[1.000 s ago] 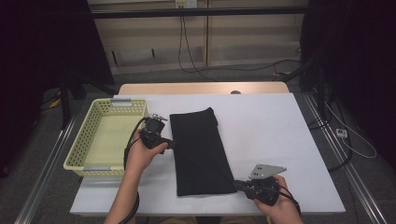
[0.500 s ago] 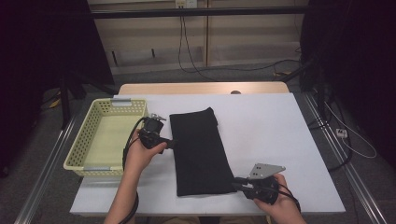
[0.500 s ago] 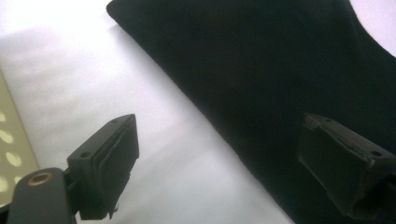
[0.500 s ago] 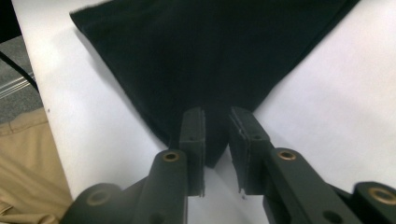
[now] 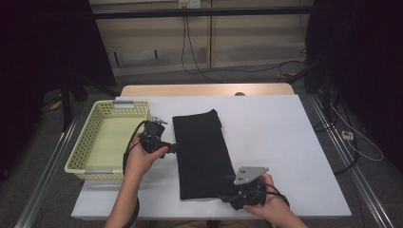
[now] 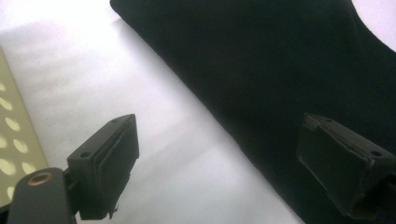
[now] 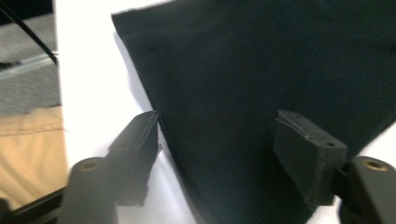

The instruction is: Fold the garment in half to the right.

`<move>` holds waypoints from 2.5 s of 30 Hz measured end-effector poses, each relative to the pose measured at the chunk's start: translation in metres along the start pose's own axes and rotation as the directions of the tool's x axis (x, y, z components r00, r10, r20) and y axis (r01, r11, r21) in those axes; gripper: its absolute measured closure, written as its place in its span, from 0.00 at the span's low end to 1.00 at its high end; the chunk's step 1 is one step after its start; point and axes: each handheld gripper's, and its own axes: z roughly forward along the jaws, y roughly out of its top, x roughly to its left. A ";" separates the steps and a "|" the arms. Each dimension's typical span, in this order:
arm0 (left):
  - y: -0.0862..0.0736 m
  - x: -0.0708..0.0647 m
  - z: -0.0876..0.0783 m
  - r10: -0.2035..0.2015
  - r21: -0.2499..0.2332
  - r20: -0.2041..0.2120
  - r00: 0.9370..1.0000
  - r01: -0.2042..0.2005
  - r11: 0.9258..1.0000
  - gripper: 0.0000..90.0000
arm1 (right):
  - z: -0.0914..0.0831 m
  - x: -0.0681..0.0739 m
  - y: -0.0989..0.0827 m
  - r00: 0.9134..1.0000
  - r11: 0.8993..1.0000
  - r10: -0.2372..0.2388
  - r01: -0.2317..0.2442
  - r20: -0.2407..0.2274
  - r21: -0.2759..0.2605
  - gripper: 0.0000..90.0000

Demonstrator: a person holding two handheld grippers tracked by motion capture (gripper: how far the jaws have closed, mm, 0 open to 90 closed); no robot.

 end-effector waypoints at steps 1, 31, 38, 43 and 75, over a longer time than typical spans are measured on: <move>0.000 0.000 0.001 0.001 0.003 -0.001 1.000 -0.001 1.000 0.15 | 0.001 0.000 0.000 1.000 1.000 0.000 0.000 0.017 0.008 0.32; -0.002 -0.001 -0.001 -0.011 -0.003 -0.009 1.000 0.011 1.000 0.15 | 0.002 -0.008 -0.002 0.997 0.999 0.024 -0.026 0.079 0.023 0.52; -0.002 -0.002 0.001 -0.019 -0.007 -0.007 1.000 0.019 1.000 0.15 | 0.003 -0.011 -0.002 0.995 0.998 0.053 -0.054 0.090 0.014 0.64; -0.001 -0.001 0.002 -0.012 0.001 0.001 1.000 0.012 1.000 0.15 | 0.003 -0.013 -0.001 0.993 0.998 0.065 -0.066 0.100 0.010 0.73; 0.016 0.013 0.012 -0.065 -0.052 -0.012 0.998 0.065 0.997 0.11 | -0.006 -0.021 0.001 0.978 0.964 0.207 -0.205 -0.006 -0.167 0.92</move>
